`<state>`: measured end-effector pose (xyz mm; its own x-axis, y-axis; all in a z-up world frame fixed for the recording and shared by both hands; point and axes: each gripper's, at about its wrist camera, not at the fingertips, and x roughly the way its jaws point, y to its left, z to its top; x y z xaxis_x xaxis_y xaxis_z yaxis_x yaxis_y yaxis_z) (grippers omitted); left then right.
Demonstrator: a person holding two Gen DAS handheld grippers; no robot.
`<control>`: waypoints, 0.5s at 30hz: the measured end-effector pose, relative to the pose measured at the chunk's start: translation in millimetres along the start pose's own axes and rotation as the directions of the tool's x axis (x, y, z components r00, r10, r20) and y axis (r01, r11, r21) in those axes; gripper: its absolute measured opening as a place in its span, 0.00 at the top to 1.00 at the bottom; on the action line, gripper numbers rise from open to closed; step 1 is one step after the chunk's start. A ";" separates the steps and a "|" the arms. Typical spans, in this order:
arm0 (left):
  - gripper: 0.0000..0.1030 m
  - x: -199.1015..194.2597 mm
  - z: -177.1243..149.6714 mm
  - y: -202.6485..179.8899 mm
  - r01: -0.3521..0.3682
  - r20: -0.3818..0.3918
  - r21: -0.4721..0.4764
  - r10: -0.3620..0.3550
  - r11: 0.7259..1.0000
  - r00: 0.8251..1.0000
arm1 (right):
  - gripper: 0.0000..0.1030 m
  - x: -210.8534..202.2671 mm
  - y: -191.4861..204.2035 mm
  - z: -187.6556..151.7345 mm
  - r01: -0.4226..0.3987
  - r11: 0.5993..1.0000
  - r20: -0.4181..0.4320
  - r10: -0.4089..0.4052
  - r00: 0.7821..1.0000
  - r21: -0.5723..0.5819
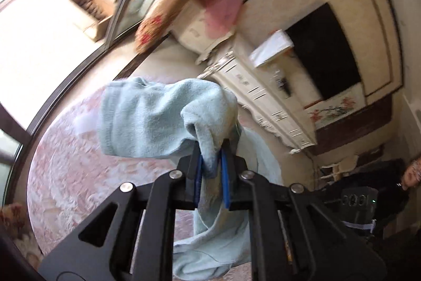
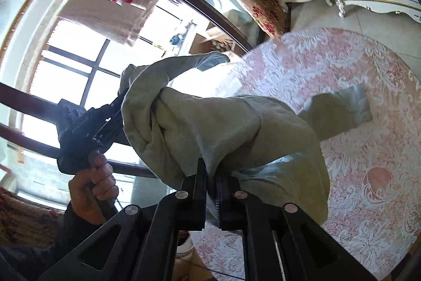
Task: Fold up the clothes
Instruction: 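Grasp the shirt with the left gripper while the right gripper holds it up, then lift the shirt with both grippers and shake it out above the table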
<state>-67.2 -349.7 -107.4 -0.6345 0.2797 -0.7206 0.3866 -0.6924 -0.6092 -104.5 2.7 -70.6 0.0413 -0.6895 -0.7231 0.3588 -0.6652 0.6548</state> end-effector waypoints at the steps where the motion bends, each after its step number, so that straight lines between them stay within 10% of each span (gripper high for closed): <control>1: 0.86 20.2 -5.3 19.9 -0.054 -0.038 -0.027 0.053 0.998 0.998 | 0.91 25.3 -8.3 -1.1 0.059 0.998 -0.032 -0.058 0.998 0.017; 6: 0.74 28.5 -51.2 56.8 -0.095 -0.018 -0.029 0.095 0.995 0.995 | 0.91 56.2 -50.8 -25.5 0.172 0.981 -0.086 -0.164 0.983 0.092; 8: 0.29 12.1 -72.3 58.4 -0.089 0.025 0.015 0.089 0.996 0.996 | 0.87 40.9 -55.7 -39.9 0.197 0.979 -0.030 -0.196 0.980 0.048; 11: 0.09 -4.6 -106.8 60.8 -0.115 0.036 0.098 0.112 0.989 0.993 | 0.40 25.3 -67.3 -66.7 0.269 0.963 0.037 -0.270 0.962 0.007; 15: 0.09 -4.9 -156.2 60.2 -0.177 -0.061 0.227 0.196 0.958 0.979 | 0.28 28.6 -74.6 -105.0 0.380 0.919 0.062 -0.375 0.925 -0.101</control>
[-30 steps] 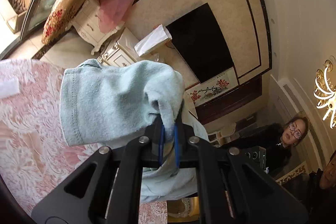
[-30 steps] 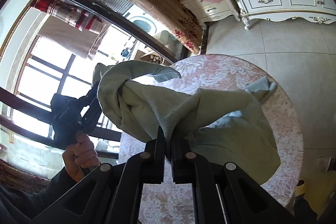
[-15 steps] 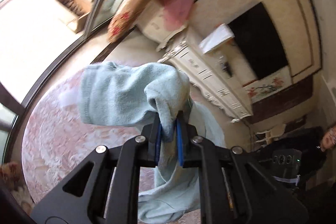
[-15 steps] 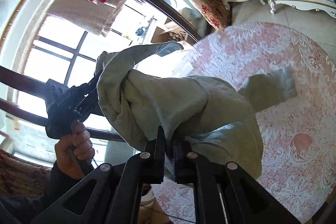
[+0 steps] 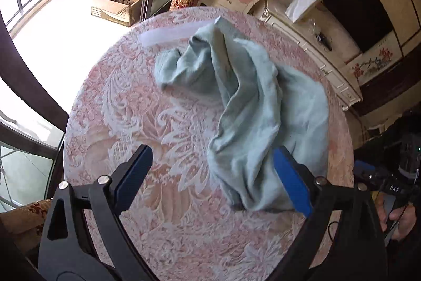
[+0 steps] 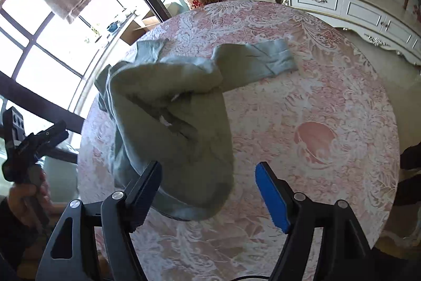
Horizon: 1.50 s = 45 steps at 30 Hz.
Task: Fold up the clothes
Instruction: 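Lift the shirt with both grippers and shake it out above the table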
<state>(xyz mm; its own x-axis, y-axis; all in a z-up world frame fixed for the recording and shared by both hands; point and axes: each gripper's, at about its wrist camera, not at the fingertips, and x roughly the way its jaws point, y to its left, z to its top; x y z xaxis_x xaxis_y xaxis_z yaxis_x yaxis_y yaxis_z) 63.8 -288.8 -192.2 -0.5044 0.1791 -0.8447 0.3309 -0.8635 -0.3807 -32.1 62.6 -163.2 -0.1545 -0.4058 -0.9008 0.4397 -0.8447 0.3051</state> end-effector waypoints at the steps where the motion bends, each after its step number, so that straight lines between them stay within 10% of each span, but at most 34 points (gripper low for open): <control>1: 0.09 4.1 -9.1 0.8 0.012 -0.033 -0.001 -0.012 1.000 0.999 | 0.27 4.4 -0.7 -8.1 0.004 1.000 -0.021 -0.004 1.000 -0.014; 7: 0.09 42.8 -37.6 18.6 0.183 -0.187 -0.236 -0.229 0.954 0.955 | 0.26 28.7 -41.5 -41.4 -0.172 0.945 -0.053 0.194 0.979 0.278; 14: 0.09 68.5 -48.3 24.8 0.298 -0.109 -0.392 -0.365 0.871 0.925 | 0.26 63.2 -82.7 -70.3 -0.390 0.726 0.073 0.428 0.901 0.566; 24: 0.10 74.7 -63.5 25.4 0.450 0.035 -0.483 -0.497 0.751 0.867 | 0.43 101.6 -90.6 -91.6 -0.560 0.500 0.233 0.573 0.786 0.660; 26: 0.27 75.3 -68.1 26.0 0.458 0.044 -0.484 -0.503 0.745 0.863 | 0.60 106.9 -90.4 -92.1 -0.558 0.496 0.231 0.574 0.785 0.665; 28: 0.81 84.4 -76.5 26.9 0.409 -0.019 -0.498 -0.481 0.765 0.877 | 0.78 112.2 -87.0 -91.1 -0.544 0.511 0.205 0.576 0.791 0.666; 29: 0.85 85.6 -81.0 28.5 0.406 -0.016 -0.507 -0.480 0.760 0.877 | 0.89 113.8 -85.5 -90.7 -0.547 0.505 0.200 0.586 0.785 0.668; 45: 0.87 6.5 -76.2 6.6 0.502 0.053 -0.431 -0.535 0.750 0.843 | 0.91 59.6 -73.5 -67.9 -0.696 0.392 0.299 0.698 0.651 0.601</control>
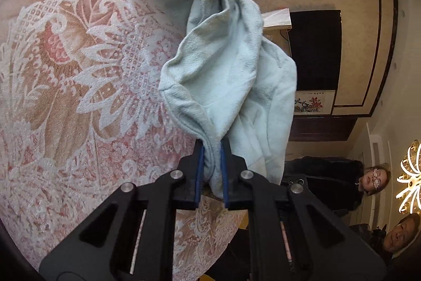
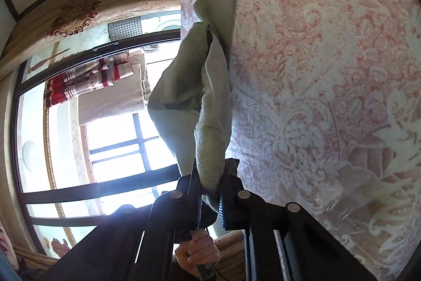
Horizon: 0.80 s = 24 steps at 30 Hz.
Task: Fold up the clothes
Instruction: 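Lift the shirt with both grippers and shake it out above the table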
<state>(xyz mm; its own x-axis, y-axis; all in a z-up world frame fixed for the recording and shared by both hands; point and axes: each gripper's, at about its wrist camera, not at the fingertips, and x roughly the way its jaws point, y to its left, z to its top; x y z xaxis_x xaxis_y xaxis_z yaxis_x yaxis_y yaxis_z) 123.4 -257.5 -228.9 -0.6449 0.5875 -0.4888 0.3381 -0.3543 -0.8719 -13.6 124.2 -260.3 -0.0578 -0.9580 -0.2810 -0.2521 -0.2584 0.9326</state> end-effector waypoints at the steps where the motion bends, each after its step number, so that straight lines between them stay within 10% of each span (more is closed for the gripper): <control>1: 0.87 -11.0 -2.5 -12.4 0.005 0.002 0.017 -0.005 1.000 1.000 | 0.91 -3.4 10.9 -2.6 -0.001 1.000 -0.005 0.001 1.000 -0.016; 13: 0.87 -164.9 -29.1 -155.4 0.100 0.038 0.059 -0.102 0.993 0.994 | 0.91 -98.5 156.6 -130.0 -0.034 0.986 -0.110 0.016 0.994 -0.161; 24: 0.87 -218.9 -96.0 -211.4 0.116 0.043 0.040 -0.117 0.992 0.992 | 0.91 -165.2 234.8 -222.3 -0.069 0.988 -0.143 0.050 0.989 -0.138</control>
<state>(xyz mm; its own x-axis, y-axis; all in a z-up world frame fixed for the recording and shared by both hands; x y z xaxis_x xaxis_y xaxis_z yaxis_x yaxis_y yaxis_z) 258.9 -241.3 59.6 -0.7089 0.5932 -0.3815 0.2335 -0.3130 -0.9206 151.6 194.1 55.4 0.0683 -0.9776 -0.1993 -0.1118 -0.2060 0.9722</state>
